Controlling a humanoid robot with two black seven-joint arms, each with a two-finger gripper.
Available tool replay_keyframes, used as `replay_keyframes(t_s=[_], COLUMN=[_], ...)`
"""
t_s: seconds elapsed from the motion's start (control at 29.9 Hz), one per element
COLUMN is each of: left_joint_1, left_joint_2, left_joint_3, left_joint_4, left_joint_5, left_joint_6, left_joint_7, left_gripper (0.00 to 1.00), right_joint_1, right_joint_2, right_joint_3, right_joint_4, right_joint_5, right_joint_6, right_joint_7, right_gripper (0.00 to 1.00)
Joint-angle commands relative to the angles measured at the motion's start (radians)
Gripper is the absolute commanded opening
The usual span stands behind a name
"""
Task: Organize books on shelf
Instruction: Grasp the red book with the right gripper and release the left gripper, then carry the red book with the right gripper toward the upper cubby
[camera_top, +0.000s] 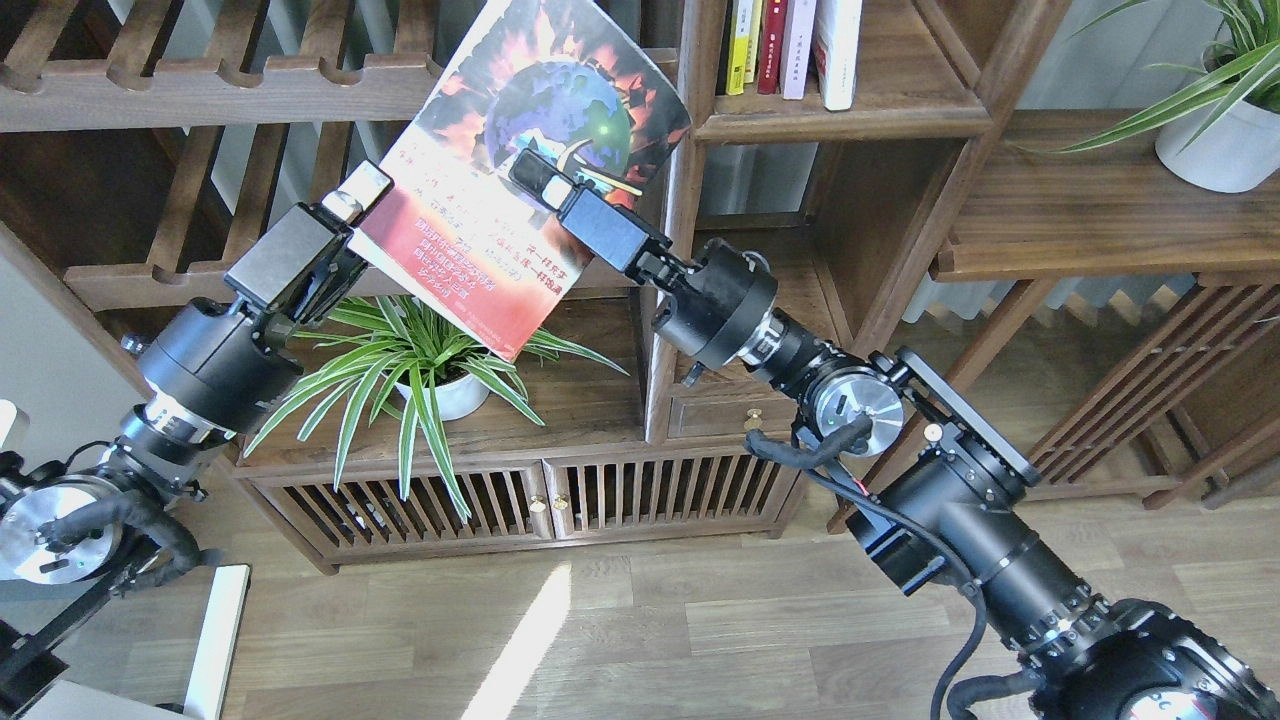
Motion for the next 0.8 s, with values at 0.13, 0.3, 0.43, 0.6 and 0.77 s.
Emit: replay_keyframes(t_s=[0.13, 0.3, 0.43, 0.6, 0.77], left_joint_1=[0.129, 0.196, 0.25, 0.268, 0.268], left_joint_2=[0.005, 0.005, 0.005, 0.005, 0.003], left_joint_3=[-0.055, -0.133, -0.197, -0.231, -0.236], left_joint_4=[-0.001, -0.001, 0.001, 0.034, 0.076], left_joint_5=[0.0, -0.002, -0.002, -0.006, -0.011], left_joint_6=[0.0, 0.0, 0.0, 0.0, 0.0], left_joint_7=[0.0, 0.0, -0.002, -0.005, -0.012], left_gripper=[0.84, 0.88, 0.89, 0.89, 0.89], right_joint_1=[-0.003, -0.008, -0.009, -0.009, -0.011], right_joint_2=[0.0, 0.0, 0.0, 0.0, 0.0], right_joint_3=[-0.005, -0.005, -0.003, 0.006, 0.007], right_joint_4=[0.0, 0.0, 0.0, 0.003, 0.005], right_joint_5=[0.0, 0.0, 0.0, 0.0, 0.0], right_joint_6=[0.0, 0.0, 0.0, 0.0, 0.0], right_joint_7=[-0.003, -0.003, -0.003, -0.01, -0.013], right_gripper=[0.03, 0.02, 0.01, 0.0, 0.0])
